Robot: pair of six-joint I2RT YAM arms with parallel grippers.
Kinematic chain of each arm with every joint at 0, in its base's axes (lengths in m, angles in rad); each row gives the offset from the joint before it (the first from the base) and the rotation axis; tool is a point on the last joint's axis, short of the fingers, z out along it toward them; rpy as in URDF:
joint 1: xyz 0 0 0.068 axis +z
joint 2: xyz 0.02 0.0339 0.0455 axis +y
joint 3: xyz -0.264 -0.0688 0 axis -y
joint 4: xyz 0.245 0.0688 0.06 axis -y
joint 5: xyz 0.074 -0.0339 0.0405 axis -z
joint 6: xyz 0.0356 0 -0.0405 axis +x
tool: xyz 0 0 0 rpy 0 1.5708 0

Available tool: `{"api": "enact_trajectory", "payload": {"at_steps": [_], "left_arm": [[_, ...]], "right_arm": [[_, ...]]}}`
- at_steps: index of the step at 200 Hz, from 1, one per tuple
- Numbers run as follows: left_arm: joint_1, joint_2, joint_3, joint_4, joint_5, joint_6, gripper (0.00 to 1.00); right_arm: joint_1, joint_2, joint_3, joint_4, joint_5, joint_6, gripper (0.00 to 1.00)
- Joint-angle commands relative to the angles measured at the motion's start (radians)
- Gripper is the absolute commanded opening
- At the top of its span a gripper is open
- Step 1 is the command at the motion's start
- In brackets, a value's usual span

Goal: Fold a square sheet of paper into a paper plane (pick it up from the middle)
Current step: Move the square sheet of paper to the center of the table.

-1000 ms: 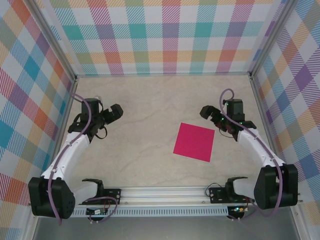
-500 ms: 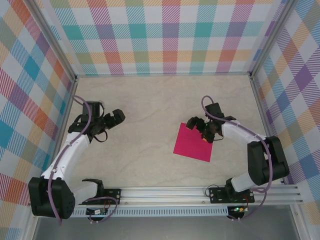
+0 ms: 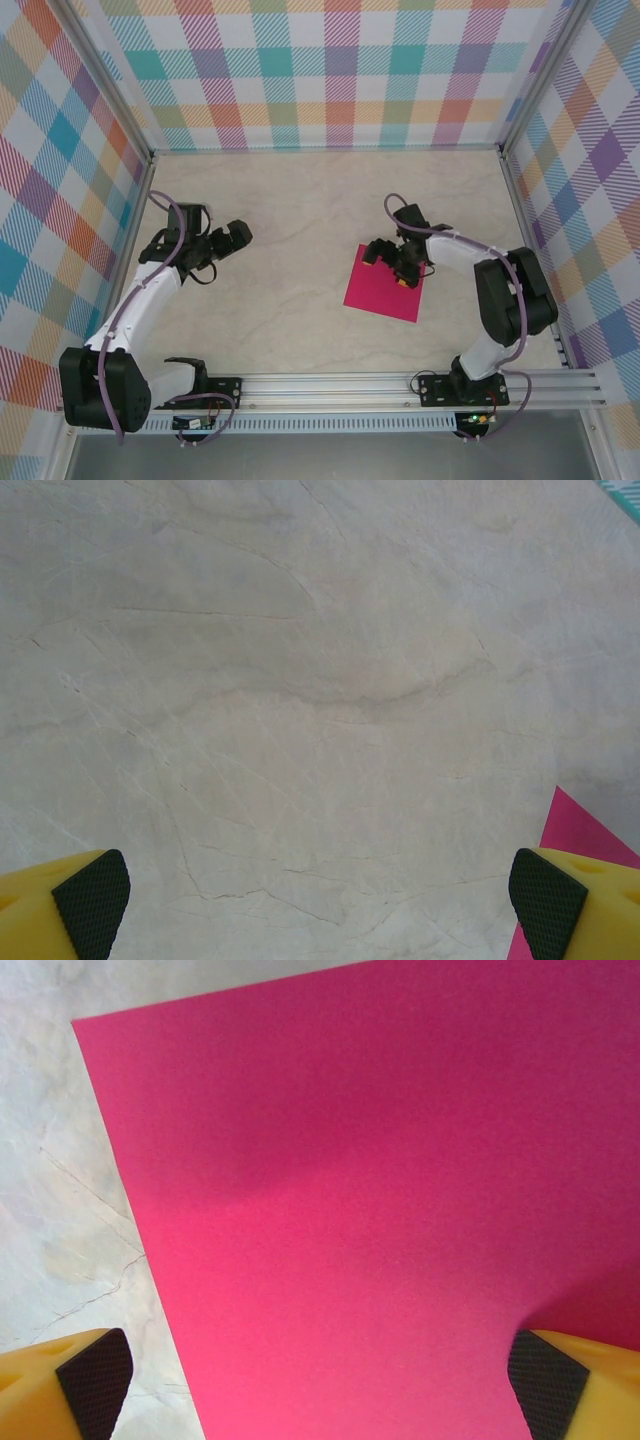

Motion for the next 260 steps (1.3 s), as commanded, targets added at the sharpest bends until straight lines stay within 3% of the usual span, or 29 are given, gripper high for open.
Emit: {"api": "enact_trajectory", "payload": {"at_steps": [1, 47, 82, 116, 160, 200, 260], "left_arm": [[0.001, 0.008, -0.014, 0.008, 0.002, 0.006, 1.0], [0.0, 0.021, -0.009, -0.005, -0.004, 0.004, 1.0], [-0.002, 0.037, 0.0, -0.019, 0.029, -0.01, 1.0], [-0.005, 0.06, 0.014, -0.068, 0.008, -0.047, 1.0], [-0.008, 0.07, 0.0, -0.087, -0.005, -0.045, 1.0], [-0.009, 0.071, 0.0, -0.089, -0.021, -0.034, 1.0], [-0.01, 0.079, -0.003, -0.082, -0.025, -0.031, 1.0]], "right_arm": [[0.074, 0.086, 0.069, -0.029, 0.009, -0.077, 1.0], [0.259, 0.219, 0.199, -0.073, 0.013, -0.331, 0.97], [0.302, 0.144, 0.284, -0.192, 0.119, -0.392, 0.96], [0.306, 0.129, 0.419, -0.41, 0.321, -0.149, 1.0], [0.313, 0.225, 0.474, -0.451, 0.357, 0.095, 1.0], [0.313, 0.329, 0.573, -0.476, 0.333, 0.155, 1.0], [0.313, 0.387, 0.563, -0.474, 0.284, 0.151, 1.0]]}}
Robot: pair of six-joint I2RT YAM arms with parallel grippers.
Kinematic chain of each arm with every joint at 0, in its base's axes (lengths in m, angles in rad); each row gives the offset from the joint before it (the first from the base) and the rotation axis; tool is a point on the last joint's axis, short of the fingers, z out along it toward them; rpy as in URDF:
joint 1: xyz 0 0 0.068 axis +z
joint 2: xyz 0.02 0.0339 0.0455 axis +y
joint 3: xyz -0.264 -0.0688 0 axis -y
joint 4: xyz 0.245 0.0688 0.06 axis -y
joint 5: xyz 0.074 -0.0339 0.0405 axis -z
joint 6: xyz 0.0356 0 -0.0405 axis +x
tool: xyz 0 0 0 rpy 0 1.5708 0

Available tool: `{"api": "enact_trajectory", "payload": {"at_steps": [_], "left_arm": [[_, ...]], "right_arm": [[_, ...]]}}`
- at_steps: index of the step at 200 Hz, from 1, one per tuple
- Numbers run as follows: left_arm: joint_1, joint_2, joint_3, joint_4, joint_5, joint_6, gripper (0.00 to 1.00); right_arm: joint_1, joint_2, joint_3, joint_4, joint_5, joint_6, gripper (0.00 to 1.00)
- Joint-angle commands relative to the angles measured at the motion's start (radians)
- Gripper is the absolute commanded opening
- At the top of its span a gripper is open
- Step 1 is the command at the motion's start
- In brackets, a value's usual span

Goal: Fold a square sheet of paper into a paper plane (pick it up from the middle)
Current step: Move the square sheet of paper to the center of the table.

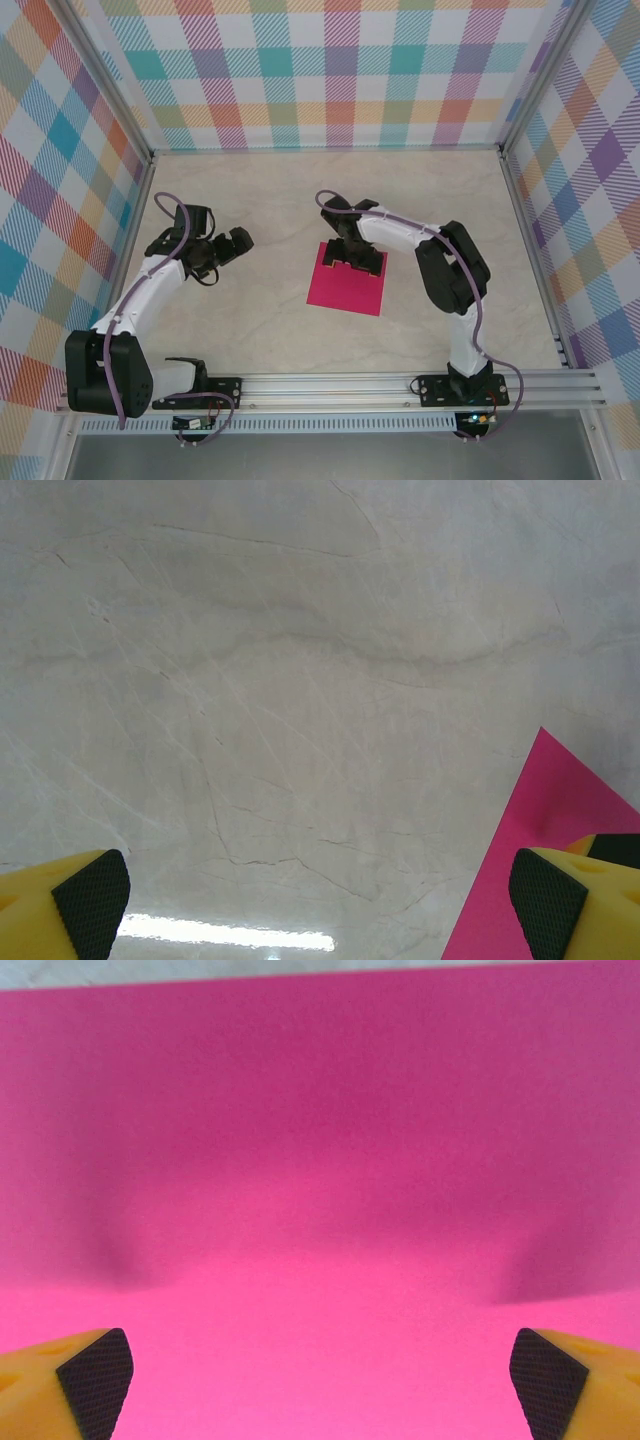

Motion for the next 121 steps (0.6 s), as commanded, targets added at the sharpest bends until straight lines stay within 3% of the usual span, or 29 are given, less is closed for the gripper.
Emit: {"api": "enact_trajectory", "payload": {"at_steps": [1, 121], "left_arm": [[-0.005, 0.008, -0.002, -0.023, -0.015, 0.004, 1.0], [-0.004, 0.017, -0.009, -0.024, -0.025, 0.001, 1.0]], "right_arm": [[0.003, 0.018, 0.007, -0.036, -0.026, 0.024, 1.0], [0.003, 0.11, -0.097, 0.028, -0.067, -0.014, 0.96]]}}
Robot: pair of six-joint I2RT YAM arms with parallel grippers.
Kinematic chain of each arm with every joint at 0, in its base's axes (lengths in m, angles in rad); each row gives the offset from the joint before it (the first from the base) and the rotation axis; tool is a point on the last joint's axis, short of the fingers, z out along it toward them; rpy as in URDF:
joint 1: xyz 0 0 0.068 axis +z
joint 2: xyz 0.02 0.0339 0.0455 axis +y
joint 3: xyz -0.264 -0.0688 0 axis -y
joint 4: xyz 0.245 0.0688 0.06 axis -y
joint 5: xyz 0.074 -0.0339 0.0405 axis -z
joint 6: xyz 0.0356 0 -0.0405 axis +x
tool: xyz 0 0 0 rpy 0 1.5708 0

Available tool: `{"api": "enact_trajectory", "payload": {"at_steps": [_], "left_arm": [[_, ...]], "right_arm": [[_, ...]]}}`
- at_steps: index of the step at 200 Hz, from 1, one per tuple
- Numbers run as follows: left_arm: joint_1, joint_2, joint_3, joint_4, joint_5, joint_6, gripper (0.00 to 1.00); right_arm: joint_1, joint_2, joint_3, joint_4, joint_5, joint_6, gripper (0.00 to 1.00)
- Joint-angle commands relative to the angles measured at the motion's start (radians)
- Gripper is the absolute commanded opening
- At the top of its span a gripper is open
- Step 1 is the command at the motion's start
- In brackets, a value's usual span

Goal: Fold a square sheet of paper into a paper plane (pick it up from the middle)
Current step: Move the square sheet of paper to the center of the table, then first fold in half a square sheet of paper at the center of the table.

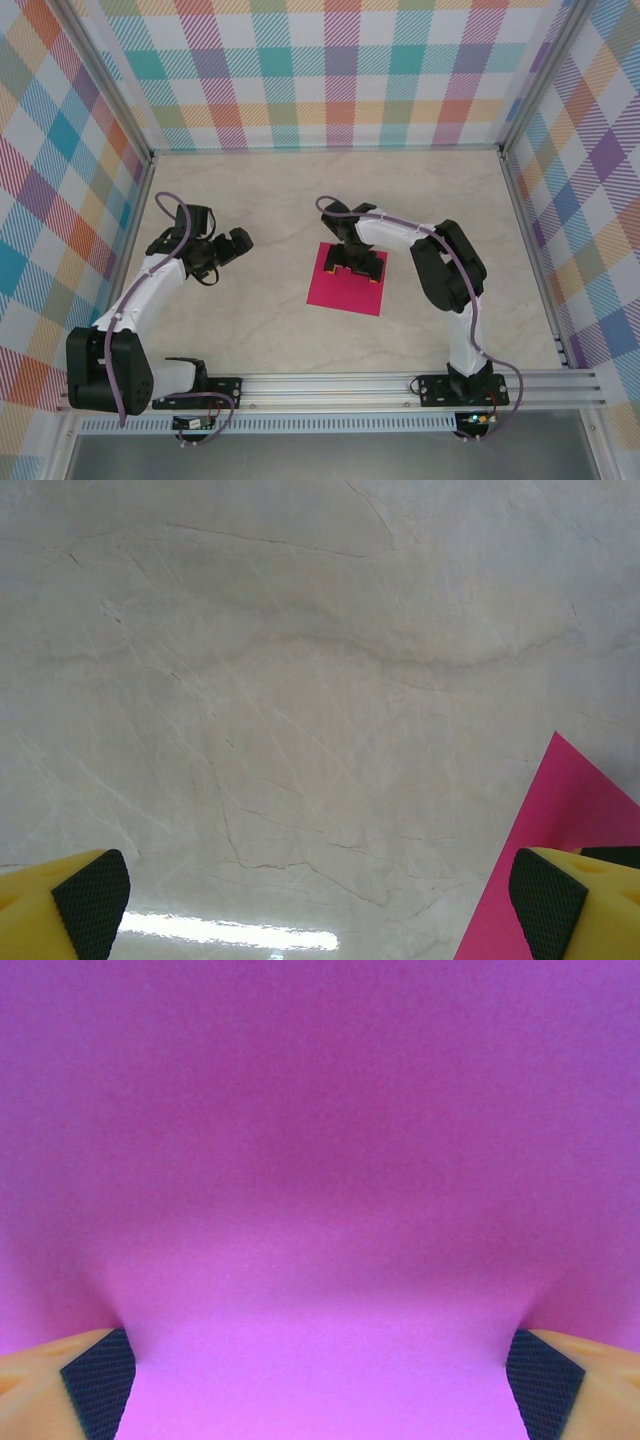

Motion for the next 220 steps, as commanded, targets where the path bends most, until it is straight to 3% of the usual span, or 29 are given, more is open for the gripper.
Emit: {"api": "enact_trajectory", "payload": {"at_steps": [1, 103, 220], "left_arm": [[-0.004, 0.005, -0.008, -0.024, -0.009, 0.001, 1.0], [-0.005, 0.018, -0.007, -0.027, -0.01, 0.003, 1.0], [-0.005, 0.029, -0.004, -0.029, 0.002, 0.004, 1.0]], "right_arm": [[0.003, 0.083, -0.071, 0.026, -0.04, -0.021, 0.96], [0.0, 0.11, -0.12, 0.051, 0.005, -0.064, 0.89], [-0.023, 0.077, -0.177, 0.126, -0.034, -0.113, 0.83]]}}
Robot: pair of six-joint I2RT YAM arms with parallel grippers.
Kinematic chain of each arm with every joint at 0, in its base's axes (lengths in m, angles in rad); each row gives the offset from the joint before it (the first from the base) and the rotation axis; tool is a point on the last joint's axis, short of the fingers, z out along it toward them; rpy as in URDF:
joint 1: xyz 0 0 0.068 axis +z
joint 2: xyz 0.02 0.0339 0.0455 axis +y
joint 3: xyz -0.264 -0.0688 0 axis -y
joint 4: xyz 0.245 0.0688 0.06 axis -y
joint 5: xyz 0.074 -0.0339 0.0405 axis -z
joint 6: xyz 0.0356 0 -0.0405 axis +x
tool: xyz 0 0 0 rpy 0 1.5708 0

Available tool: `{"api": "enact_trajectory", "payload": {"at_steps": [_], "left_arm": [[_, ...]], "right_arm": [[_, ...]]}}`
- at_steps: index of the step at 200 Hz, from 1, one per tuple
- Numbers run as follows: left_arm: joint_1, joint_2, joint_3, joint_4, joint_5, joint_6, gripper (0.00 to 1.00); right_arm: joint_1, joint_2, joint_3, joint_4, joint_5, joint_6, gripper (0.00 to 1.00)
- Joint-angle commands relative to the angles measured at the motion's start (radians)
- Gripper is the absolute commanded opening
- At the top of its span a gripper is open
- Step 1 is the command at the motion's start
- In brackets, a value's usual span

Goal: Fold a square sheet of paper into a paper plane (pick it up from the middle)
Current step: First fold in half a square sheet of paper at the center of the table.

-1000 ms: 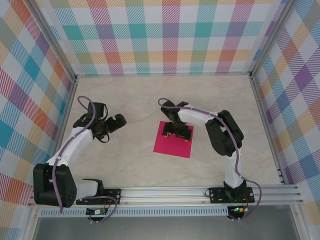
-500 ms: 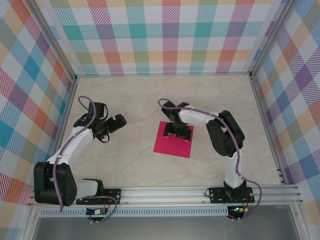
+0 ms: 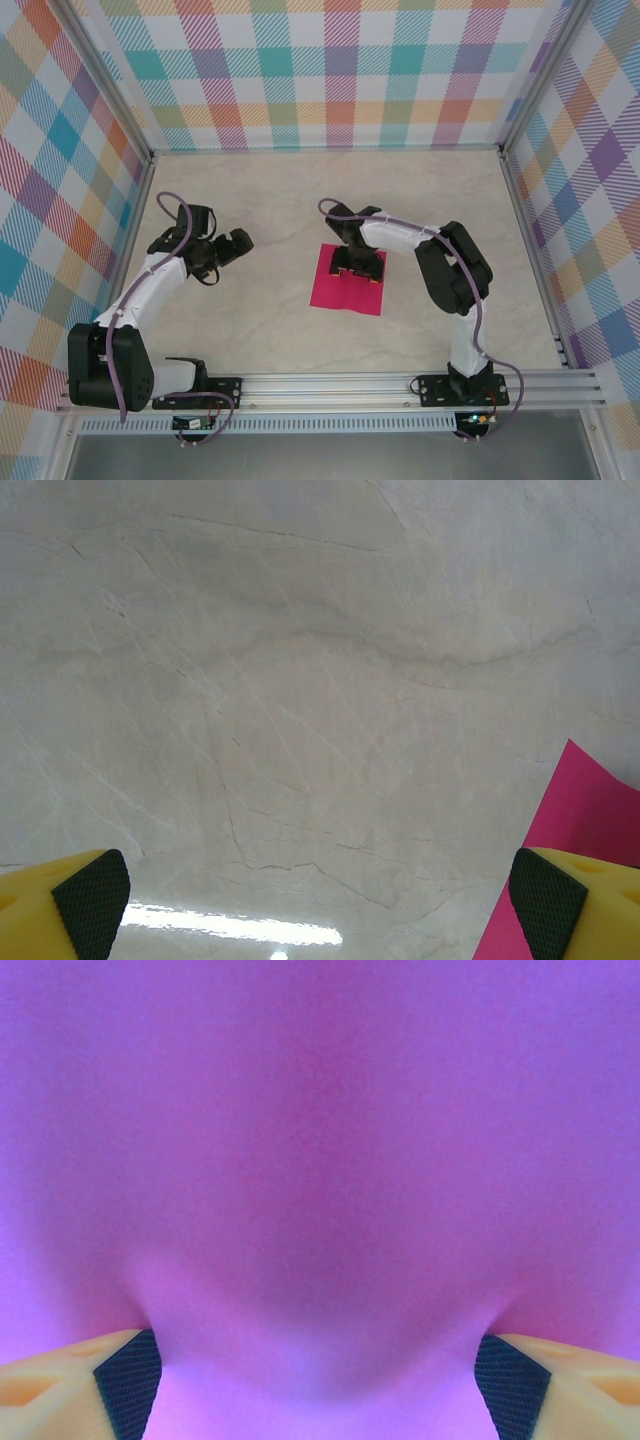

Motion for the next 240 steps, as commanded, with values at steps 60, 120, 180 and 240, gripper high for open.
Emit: {"api": "enact_trajectory", "payload": {"at_steps": [60, 120, 180, 240], "left_arm": [[-0.019, 0.017, -0.006, -0.027, 0.063, -0.007, 0.99], [-0.064, -0.017, -0.067, 0.05, 0.198, -0.084, 0.91], [-0.191, -0.051, -0.29, 0.486, 0.375, -0.316, 0.86], [-0.234, 0.02, -0.407, 0.895, 0.514, -0.474, 0.93]], "right_arm": [[-0.005, -0.073, -0.1, 0.134, -0.001, -0.045, 0.5], [-0.007, -0.314, -0.26, 0.46, -0.278, -0.056, 0.27], [-0.029, -0.335, -0.422, 0.875, -0.62, 0.069, 0.32], [-0.098, -0.289, -0.473, 1.09, -0.823, 0.188, 0.35]]}}
